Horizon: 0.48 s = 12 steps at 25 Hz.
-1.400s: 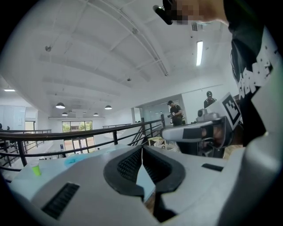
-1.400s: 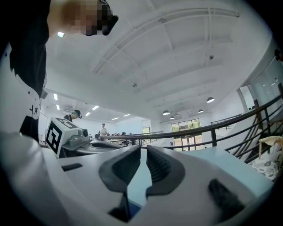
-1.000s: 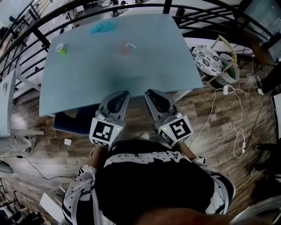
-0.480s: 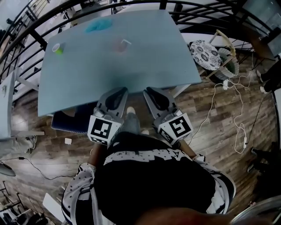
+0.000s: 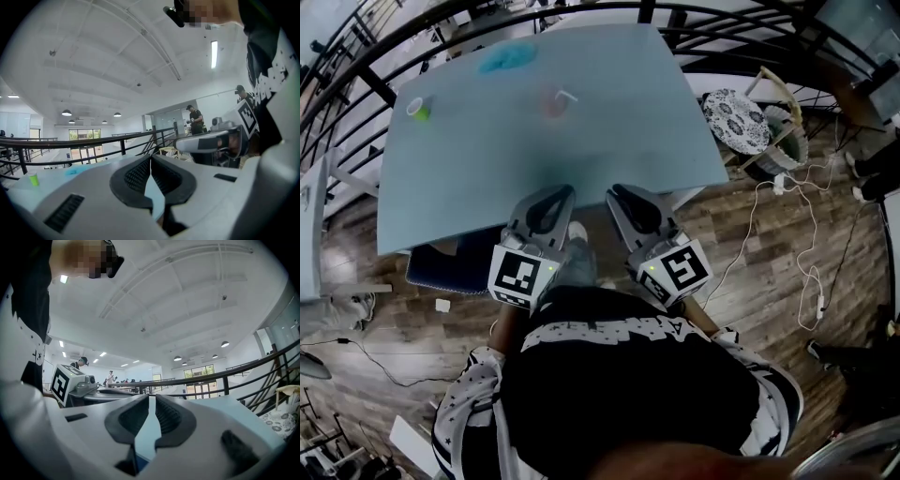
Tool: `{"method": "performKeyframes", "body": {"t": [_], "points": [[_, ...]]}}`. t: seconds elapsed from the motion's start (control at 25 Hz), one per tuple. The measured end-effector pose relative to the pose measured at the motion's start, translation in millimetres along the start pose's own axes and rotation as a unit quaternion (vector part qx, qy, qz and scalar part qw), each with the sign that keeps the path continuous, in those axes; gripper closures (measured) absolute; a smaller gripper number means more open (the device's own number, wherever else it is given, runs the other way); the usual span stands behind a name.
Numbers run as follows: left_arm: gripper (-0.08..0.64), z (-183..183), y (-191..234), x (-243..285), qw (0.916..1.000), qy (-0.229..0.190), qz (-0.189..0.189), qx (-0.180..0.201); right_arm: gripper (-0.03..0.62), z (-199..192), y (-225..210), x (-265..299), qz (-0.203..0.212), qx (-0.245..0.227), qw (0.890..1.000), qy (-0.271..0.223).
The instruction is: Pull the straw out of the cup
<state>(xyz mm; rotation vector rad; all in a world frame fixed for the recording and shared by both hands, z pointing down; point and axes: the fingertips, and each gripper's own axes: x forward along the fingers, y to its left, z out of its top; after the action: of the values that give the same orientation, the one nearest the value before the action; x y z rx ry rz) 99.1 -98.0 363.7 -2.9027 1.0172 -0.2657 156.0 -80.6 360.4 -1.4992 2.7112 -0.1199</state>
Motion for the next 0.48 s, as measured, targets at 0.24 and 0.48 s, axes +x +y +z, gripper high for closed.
{"method": "performKeyframes", "body": {"t": [0.24, 0.48], "points": [[0.546, -5.0, 18.5, 8.2, 0.9999, 0.004, 0.009, -0.006, 0.561, -2.1, -6.2, 18.0, 0.006, 0.005, 1.000, 0.003], [0.546, -5.8, 25.7, 19.0, 0.9999, 0.003, 0.010, -0.008, 0.561, -6.0, -16.1, 28.4, 0.010, 0.002, 1.000, 0.009]]}}
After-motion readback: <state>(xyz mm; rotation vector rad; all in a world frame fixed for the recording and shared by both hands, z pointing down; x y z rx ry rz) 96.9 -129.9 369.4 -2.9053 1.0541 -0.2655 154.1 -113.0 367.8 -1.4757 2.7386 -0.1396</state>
